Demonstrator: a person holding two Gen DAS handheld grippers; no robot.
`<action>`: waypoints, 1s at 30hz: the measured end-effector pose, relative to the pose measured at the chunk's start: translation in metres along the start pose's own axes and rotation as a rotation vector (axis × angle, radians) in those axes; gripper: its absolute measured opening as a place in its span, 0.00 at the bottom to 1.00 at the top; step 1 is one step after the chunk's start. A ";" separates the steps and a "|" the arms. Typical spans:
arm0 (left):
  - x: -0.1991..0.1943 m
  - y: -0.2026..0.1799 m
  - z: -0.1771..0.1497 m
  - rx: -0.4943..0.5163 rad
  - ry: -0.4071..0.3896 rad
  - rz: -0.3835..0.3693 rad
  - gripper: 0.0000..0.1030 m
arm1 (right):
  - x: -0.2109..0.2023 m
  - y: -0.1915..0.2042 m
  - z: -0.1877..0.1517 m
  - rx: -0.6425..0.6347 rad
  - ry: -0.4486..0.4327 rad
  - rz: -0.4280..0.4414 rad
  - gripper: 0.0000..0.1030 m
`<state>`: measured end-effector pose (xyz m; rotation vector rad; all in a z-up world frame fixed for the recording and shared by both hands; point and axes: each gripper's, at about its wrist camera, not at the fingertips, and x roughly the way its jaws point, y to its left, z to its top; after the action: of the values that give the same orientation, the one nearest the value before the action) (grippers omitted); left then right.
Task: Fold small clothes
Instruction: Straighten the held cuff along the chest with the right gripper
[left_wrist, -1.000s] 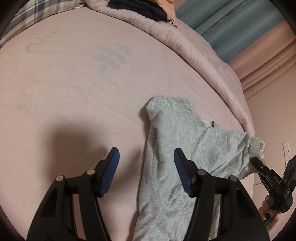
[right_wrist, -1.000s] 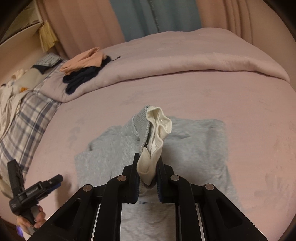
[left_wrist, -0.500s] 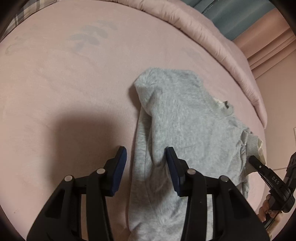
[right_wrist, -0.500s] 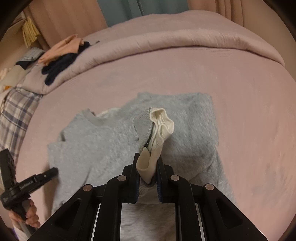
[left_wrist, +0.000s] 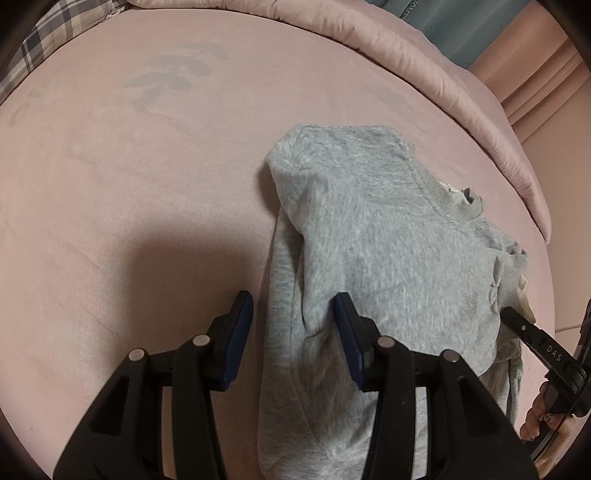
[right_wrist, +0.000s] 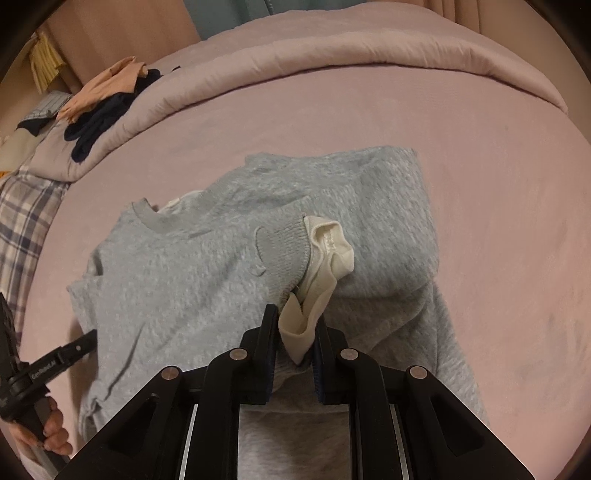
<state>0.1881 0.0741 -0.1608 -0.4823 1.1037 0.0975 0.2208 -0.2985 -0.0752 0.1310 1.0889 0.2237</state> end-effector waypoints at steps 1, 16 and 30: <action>0.000 0.000 0.000 -0.004 -0.001 -0.001 0.45 | 0.001 -0.001 0.000 0.002 0.003 0.002 0.15; 0.002 -0.003 -0.001 -0.007 -0.010 0.018 0.46 | 0.009 -0.014 0.000 0.029 0.012 0.024 0.16; 0.003 -0.003 -0.002 -0.014 -0.008 0.020 0.46 | -0.005 -0.020 0.002 0.022 0.000 0.004 0.24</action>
<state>0.1883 0.0699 -0.1632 -0.4833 1.1010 0.1246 0.2229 -0.3193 -0.0744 0.1524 1.0918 0.2154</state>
